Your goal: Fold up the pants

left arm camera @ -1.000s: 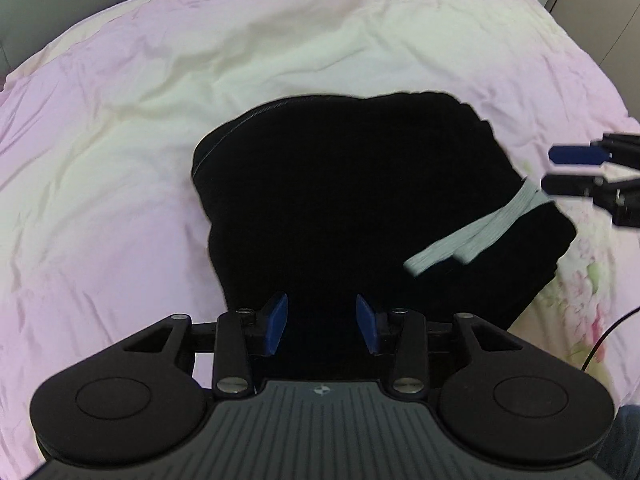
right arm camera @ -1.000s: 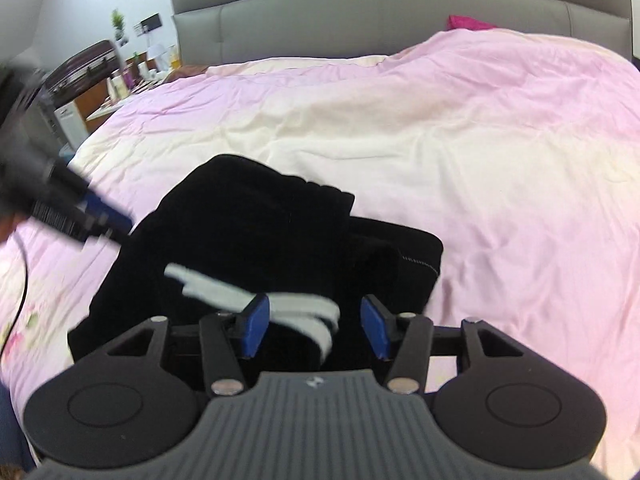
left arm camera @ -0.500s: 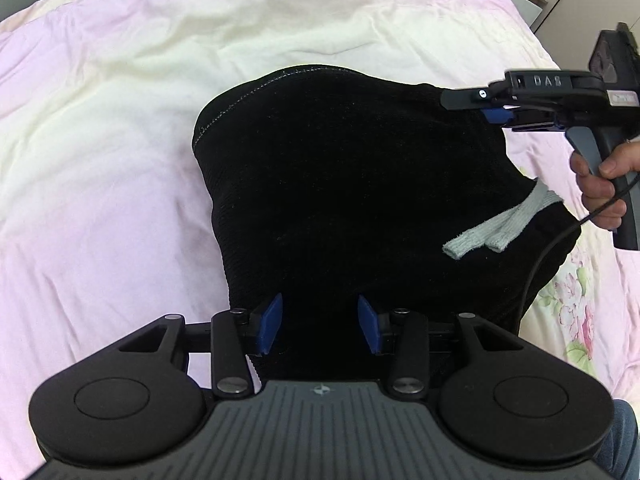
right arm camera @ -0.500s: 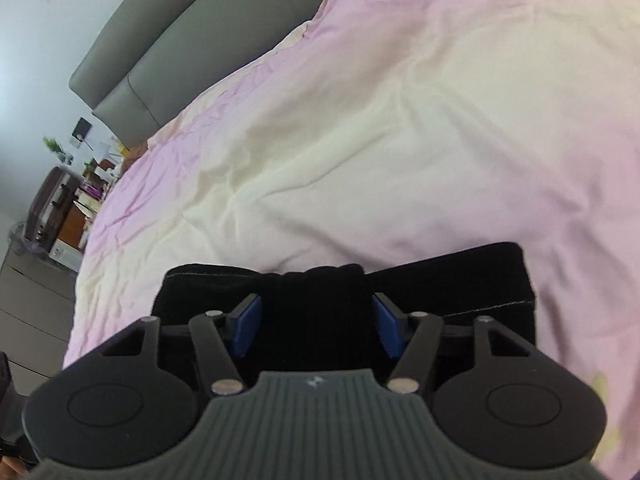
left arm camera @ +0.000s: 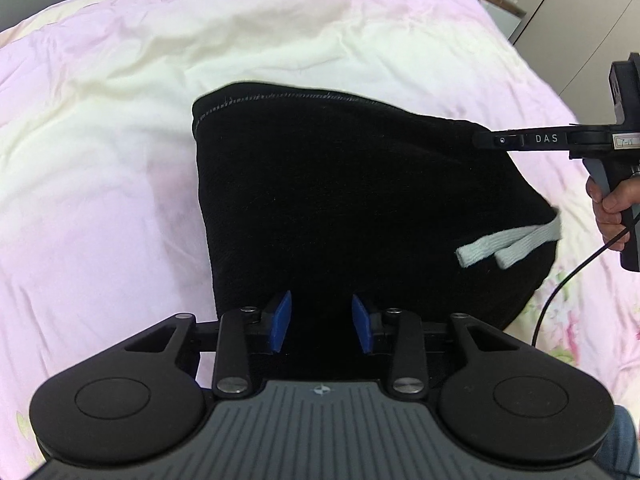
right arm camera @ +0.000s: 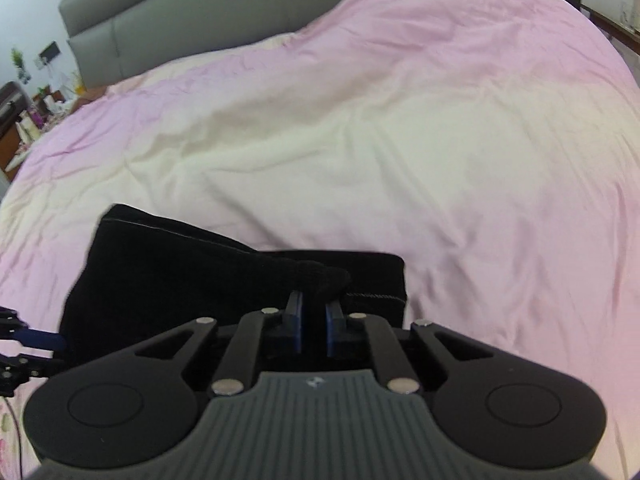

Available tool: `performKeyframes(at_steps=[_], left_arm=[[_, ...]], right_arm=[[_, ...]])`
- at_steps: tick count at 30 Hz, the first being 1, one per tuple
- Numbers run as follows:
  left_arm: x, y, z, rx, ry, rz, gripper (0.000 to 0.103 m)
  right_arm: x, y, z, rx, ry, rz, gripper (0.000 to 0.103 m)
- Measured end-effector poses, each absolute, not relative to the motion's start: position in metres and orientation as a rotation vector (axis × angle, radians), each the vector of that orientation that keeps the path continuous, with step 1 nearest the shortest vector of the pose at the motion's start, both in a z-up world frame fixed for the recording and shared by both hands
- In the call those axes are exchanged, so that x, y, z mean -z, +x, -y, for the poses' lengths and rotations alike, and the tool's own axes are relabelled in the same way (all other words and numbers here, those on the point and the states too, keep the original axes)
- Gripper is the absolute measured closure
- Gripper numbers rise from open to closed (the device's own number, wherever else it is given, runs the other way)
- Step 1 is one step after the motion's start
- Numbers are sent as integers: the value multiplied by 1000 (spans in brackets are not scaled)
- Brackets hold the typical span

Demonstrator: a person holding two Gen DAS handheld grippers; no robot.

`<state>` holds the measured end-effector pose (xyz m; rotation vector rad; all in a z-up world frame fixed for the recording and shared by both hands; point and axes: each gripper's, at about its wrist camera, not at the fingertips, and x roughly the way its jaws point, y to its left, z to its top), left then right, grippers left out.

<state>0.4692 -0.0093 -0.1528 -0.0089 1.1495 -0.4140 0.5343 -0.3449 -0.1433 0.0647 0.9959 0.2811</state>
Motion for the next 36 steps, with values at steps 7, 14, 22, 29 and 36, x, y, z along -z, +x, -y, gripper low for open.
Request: performKeyframes(at_steps=[7,14,22,29,36], left_arm=[[151,470,29,410,70,-1161,62],[154,469,39,418,72,-1153,62],[117,472,27,478,25,-1055,69],[105,527,21,331,-70,-952,77],[169,568,33,227,48,-1066,78]], right_arm=[[151,539,364,-261,221,-1052,62],[175,541,390,-323,408,-1132,53],[162,542,377,-411,437,-1054,84],[135,552,379,-366,277,-1031,84],[187,559,386,-310,257,-1103,72]])
